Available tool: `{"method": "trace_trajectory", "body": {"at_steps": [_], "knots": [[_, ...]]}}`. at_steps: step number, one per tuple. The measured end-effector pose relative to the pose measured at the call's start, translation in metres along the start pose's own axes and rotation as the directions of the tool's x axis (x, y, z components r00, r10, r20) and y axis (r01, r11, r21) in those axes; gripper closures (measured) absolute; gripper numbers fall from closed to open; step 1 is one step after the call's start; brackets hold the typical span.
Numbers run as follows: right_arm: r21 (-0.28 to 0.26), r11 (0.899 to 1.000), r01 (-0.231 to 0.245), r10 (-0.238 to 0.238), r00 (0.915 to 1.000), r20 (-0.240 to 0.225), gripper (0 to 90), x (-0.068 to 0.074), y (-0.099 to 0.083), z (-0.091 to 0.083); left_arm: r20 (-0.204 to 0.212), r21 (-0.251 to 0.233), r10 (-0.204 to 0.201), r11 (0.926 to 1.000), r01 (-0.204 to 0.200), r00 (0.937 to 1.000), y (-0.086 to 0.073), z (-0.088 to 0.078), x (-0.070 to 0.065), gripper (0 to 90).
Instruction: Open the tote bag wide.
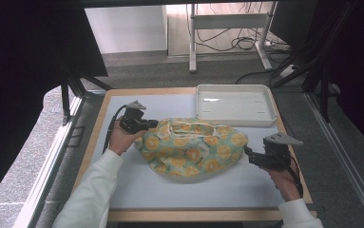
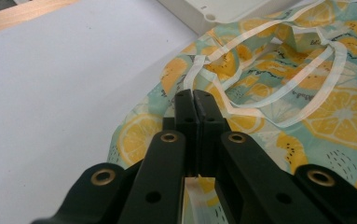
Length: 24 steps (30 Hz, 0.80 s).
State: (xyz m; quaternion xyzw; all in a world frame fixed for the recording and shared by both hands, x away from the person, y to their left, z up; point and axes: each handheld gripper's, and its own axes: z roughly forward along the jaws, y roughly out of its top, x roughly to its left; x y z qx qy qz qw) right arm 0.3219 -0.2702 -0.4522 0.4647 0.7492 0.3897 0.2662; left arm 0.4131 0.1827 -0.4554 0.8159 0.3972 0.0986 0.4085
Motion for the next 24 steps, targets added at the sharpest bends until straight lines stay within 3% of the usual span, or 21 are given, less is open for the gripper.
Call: {"method": "trace_trajectory", "body": {"at_steps": [10,24], "knots": [[0.031,0.997,0.076,-0.074,0.9964,-0.040,21.5,0.012,0.028,0.011,0.009,0.002,0.002,1.0000,-0.002,1.0000,0.001,0.002,-0.002,90.0],[0.037,0.997,0.061,-0.057,0.9933,-0.100,21.5,0.011,0.053,0.029,0.014,-0.001,-0.007,1.0000,0.007,0.9999,0.001,0.002,-0.001,90.0]]}}
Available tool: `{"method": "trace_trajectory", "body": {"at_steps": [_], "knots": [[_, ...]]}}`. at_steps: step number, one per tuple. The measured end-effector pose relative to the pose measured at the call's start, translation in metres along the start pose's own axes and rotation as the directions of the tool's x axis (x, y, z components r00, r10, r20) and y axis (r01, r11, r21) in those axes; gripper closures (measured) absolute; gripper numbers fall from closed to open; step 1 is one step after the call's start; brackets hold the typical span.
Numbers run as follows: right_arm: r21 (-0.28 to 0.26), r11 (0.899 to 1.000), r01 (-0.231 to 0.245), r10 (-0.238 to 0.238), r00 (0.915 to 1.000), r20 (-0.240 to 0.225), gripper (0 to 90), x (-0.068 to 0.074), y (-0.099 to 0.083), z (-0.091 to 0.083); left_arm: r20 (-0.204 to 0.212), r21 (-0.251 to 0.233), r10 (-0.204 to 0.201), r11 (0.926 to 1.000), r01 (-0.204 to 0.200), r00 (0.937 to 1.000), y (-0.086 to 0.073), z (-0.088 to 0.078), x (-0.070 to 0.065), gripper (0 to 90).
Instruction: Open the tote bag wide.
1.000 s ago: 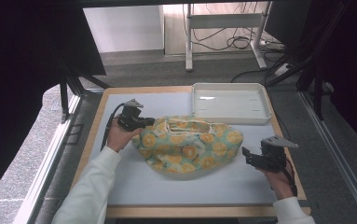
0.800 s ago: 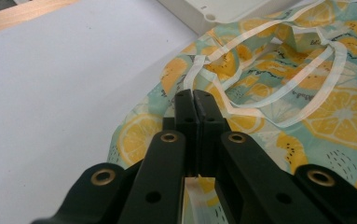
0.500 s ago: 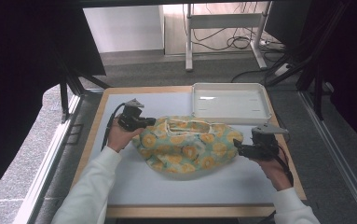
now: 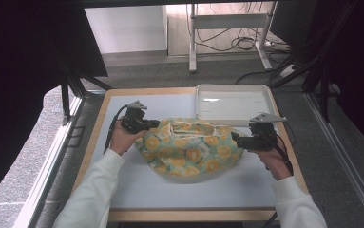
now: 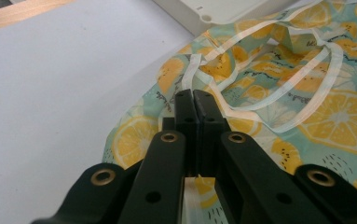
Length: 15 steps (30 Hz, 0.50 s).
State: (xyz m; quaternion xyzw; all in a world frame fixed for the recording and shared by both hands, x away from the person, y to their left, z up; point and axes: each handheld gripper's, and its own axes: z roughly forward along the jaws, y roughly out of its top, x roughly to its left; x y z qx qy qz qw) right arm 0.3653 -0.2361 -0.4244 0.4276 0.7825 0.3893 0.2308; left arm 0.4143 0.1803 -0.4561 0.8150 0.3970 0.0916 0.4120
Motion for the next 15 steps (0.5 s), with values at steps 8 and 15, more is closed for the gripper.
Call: {"method": "trace_trajectory", "body": {"at_steps": [8,15], "knots": [[0.026,1.000,0.016,-0.016,0.9995,-0.028,21.4,0.004,0.017,0.018,0.003,0.003,-0.010,0.9999,0.010,0.9999,0.000,0.001,0.003,90.0],[0.057,0.997,0.049,-0.046,0.9976,-0.052,21.3,0.005,0.029,0.036,0.004,0.003,-0.013,0.9999,0.013,0.9999,0.000,0.002,0.002,90.0]]}}
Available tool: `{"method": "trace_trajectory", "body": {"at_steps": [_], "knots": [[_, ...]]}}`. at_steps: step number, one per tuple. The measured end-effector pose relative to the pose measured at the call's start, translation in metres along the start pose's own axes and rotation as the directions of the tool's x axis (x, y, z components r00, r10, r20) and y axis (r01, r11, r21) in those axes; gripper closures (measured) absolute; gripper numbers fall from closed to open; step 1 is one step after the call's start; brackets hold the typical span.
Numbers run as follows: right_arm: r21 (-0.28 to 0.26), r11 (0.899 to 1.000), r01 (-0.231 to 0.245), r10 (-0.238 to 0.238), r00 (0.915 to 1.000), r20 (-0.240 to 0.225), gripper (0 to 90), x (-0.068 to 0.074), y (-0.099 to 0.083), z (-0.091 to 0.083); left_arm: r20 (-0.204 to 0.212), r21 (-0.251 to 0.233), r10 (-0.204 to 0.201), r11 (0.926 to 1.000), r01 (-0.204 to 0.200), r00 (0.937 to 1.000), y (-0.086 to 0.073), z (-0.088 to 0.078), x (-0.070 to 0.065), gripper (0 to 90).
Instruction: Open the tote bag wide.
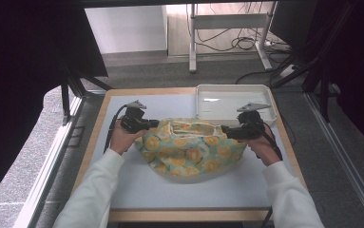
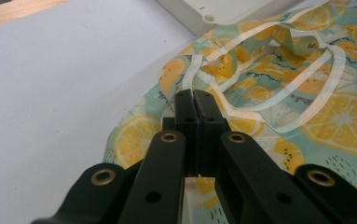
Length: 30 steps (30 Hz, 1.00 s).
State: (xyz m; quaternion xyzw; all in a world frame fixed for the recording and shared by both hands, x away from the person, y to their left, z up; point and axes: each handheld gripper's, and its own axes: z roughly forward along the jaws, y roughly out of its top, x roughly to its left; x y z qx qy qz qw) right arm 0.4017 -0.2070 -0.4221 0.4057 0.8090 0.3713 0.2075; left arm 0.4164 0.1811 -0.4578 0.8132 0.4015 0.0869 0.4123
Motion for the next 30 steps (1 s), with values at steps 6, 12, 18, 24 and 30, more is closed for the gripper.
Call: {"method": "trace_trajectory", "body": {"at_steps": [6,12,18,24,30], "knots": [[0.024,1.000,0.017,-0.017,0.9997,-0.016,21.0,0.002,0.011,0.018,0.002,0.007,0.001,1.0000,-0.001,1.0000,0.000,0.002,0.000,90.0],[0.040,0.999,0.026,-0.025,0.9995,-0.016,21.1,0.005,0.017,0.033,0.001,0.005,0.001,1.0000,-0.001,1.0000,0.000,0.002,0.000,90.0],[0.068,0.996,0.051,-0.050,0.9986,-0.016,23.4,0.009,0.021,0.053,0.005,0.005,0.000,1.0000,0.000,1.0000,0.000,0.003,0.000,90.0],[0.097,0.992,0.082,-0.079,0.9961,-0.040,27.7,0.013,0.023,0.067,0.006,0.005,0.001,1.0000,-0.001,1.0000,0.000,0.003,-0.001,90.0],[0.113,0.987,0.117,-0.112,0.9927,-0.043,32.9,0.018,0.025,0.081,0.005,0.006,0.002,1.0000,-0.002,1.0000,0.000,0.003,-0.001,90.0]]}}
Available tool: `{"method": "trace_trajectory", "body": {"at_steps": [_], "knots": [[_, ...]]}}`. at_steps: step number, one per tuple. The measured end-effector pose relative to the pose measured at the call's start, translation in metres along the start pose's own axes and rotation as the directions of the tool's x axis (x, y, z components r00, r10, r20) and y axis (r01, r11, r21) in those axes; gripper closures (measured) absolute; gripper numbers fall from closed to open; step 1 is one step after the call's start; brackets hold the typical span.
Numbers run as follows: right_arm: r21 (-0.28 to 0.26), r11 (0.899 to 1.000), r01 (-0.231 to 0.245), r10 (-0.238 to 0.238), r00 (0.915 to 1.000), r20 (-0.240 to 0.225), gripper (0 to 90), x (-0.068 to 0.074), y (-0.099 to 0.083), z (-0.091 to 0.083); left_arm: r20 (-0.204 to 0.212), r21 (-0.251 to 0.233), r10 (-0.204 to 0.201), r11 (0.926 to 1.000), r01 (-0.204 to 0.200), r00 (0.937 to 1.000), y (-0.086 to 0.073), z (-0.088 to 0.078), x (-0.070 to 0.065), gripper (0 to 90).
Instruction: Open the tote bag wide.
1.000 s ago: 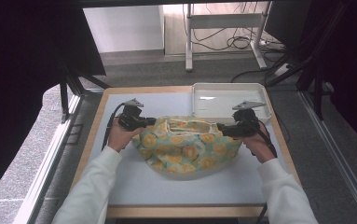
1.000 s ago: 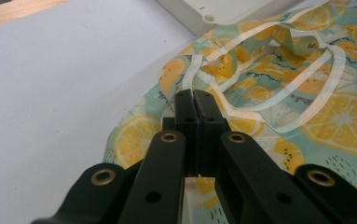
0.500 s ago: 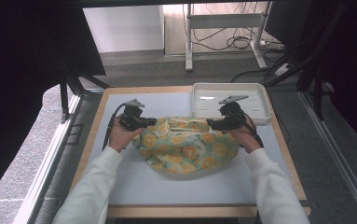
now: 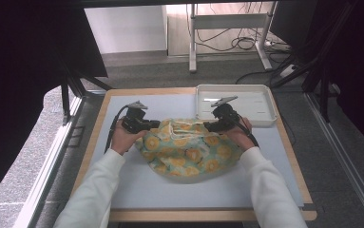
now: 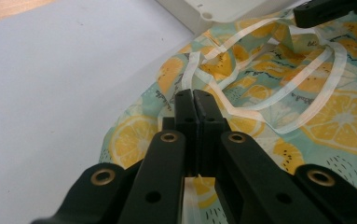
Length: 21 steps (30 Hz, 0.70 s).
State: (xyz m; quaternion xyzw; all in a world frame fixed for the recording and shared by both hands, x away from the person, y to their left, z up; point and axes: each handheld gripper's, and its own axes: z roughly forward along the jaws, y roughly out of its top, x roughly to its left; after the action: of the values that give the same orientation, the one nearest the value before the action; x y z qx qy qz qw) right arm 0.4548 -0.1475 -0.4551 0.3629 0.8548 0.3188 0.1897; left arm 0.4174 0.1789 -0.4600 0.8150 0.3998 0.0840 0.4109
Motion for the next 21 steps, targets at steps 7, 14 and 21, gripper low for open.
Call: {"method": "trace_trajectory", "body": {"at_steps": [7,14,21], "knots": [[0.037,0.999,0.023,-0.023,0.9997,0.002,38.3,0.002,0.001,0.013,0.002,-0.001,0.000,1.0000,0.000,1.0000,0.000,0.001,0.000,90.0],[0.088,0.995,0.050,-0.053,0.9979,0.036,54.4,0.002,-0.003,0.026,0.007,0.000,-0.001,1.0000,0.001,1.0000,0.000,0.002,0.000,90.0],[0.067,0.998,0.001,-0.002,0.9998,0.022,77.0,-0.005,-0.005,0.025,0.005,0.000,-0.003,1.0000,0.003,1.0000,0.000,0.002,0.000,90.0]]}}
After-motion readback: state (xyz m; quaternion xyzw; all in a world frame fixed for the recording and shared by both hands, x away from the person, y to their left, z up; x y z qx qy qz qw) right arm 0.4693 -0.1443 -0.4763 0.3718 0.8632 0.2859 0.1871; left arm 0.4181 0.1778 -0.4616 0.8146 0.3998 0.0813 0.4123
